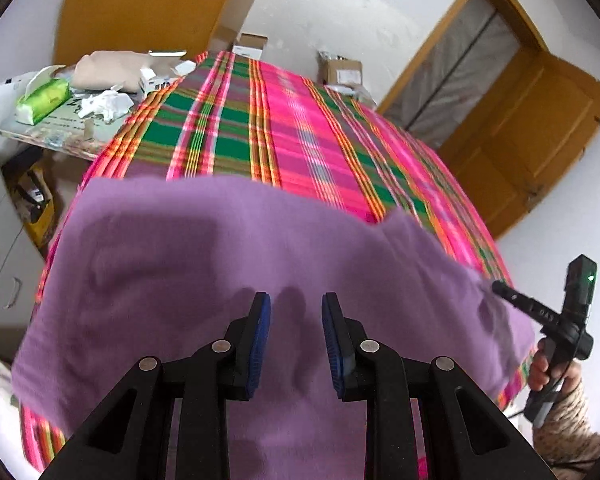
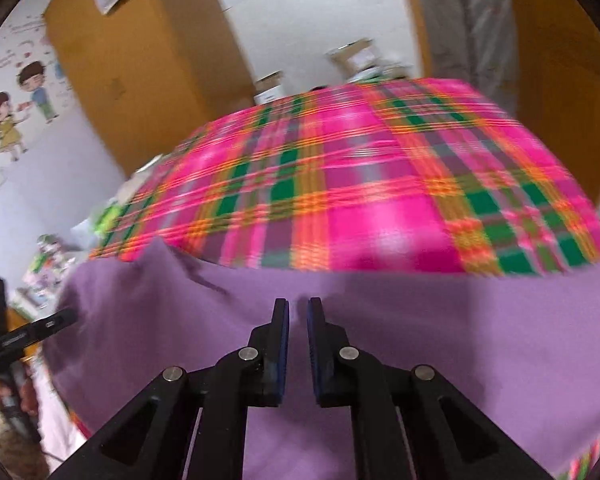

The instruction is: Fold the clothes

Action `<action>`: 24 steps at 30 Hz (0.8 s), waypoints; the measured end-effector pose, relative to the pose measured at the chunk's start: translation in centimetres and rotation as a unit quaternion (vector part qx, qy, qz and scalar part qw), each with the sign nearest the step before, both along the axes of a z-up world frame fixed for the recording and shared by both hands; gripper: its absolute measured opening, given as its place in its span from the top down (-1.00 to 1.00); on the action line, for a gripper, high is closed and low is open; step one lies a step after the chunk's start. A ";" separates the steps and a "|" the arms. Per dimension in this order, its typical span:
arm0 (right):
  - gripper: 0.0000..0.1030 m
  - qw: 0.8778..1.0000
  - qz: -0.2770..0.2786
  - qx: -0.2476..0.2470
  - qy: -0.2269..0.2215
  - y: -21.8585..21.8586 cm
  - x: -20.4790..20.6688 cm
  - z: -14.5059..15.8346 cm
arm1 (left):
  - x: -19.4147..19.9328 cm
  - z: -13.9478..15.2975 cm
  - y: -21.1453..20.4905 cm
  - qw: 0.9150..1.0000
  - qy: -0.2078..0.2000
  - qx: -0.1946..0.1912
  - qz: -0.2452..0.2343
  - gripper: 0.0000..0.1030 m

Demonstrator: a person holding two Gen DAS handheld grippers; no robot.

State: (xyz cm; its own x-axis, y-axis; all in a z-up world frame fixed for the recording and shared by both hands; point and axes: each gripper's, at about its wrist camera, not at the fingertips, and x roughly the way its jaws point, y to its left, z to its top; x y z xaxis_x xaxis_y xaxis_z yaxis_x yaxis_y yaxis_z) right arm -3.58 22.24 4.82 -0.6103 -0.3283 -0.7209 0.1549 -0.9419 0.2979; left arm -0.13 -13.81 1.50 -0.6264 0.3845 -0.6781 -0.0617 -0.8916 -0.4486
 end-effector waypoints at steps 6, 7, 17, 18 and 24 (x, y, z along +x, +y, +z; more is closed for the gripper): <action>0.79 0.996 0.081 -0.023 -0.001 -4.2 -5.2 2.1 | -3.0 2.1 -0.4 0.999 0.031 0.039 0.001 0.47; 0.79 0.995 0.093 -0.034 0.004 -4.8 -5.7 2.7 | -3.4 2.8 -0.5 0.998 0.040 0.048 0.001 0.47; 0.68 0.978 0.198 -0.032 -0.050 -10.2 -10.8 1.2 | -6.0 2.2 0.8 0.999 0.024 0.019 -0.030 0.47; 0.68 0.976 0.205 -0.035 -0.066 -10.4 -11.4 0.5 | -5.9 1.6 1.0 0.999 0.015 0.011 -0.032 0.47; 0.57 0.956 0.261 -0.069 -0.119 -11.9 -12.4 -2.2 | -6.4 -0.5 0.0 1.000 -0.019 0.016 -0.003 0.47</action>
State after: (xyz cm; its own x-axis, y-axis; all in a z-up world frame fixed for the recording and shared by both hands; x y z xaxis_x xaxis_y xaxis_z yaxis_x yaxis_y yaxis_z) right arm -16.01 10.36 2.61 -0.1621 -0.6448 -0.7470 0.5046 -0.7047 0.4988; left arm -6.56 -13.82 1.02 -0.5984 0.4099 -0.6884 -0.0504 -0.8768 -0.4782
